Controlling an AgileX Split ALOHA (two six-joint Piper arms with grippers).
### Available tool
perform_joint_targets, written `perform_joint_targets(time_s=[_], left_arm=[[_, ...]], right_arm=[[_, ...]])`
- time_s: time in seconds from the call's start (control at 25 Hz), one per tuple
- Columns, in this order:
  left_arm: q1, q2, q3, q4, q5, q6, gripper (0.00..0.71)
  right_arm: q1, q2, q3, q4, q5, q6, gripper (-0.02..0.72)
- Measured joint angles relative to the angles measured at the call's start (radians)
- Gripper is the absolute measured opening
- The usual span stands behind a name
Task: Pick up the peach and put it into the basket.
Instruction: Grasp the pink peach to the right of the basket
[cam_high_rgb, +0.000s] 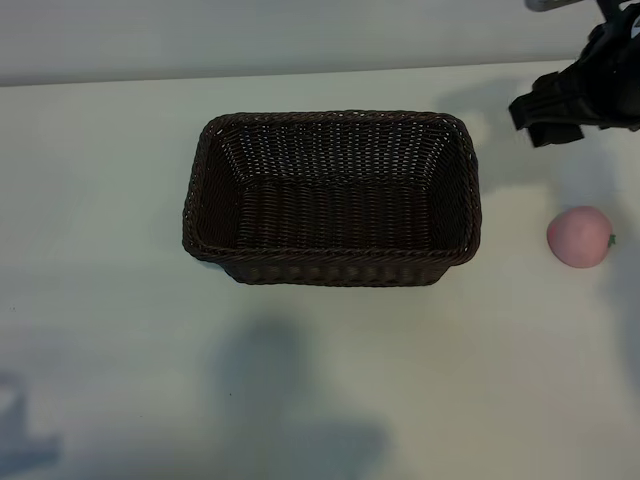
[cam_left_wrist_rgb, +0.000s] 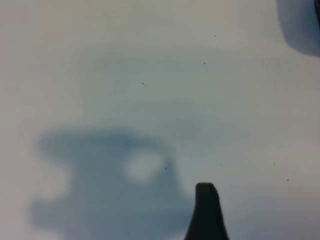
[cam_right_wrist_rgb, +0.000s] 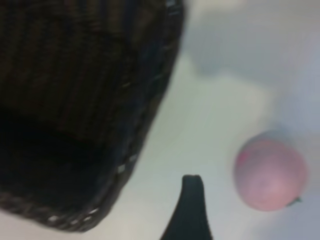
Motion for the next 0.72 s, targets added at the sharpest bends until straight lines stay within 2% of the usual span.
perform_joint_targets(time_s=[0.12,0.28,0.48,0.56,0.72], left_arm=[[0.000,-0.035,0.000,0.000,0.001,0.000,0.546],[0.000,-0.108,0.000,0.000,0.006,0.000,0.545],[-0.004,-0.114,0.000,0.000,0.006,0.000,0.544],[-0.021,-0.114,0.000,0.000,0.006,0.000,0.544],[-0.087,-0.114,0.000,0.000,0.006,0.000,0.544]], right_arm=[[-0.001,0.012,0.000,-0.035,0.001,0.027,0.595],[-0.004,0.069,0.000,-0.036,0.008,0.038,0.595],[-0.036,0.147,0.000,-0.043,0.015,0.063,0.595],[-0.057,0.177,0.000,-0.044,0.022,0.063,0.595],[-0.090,0.224,0.000,-0.048,0.028,0.063,0.595]])
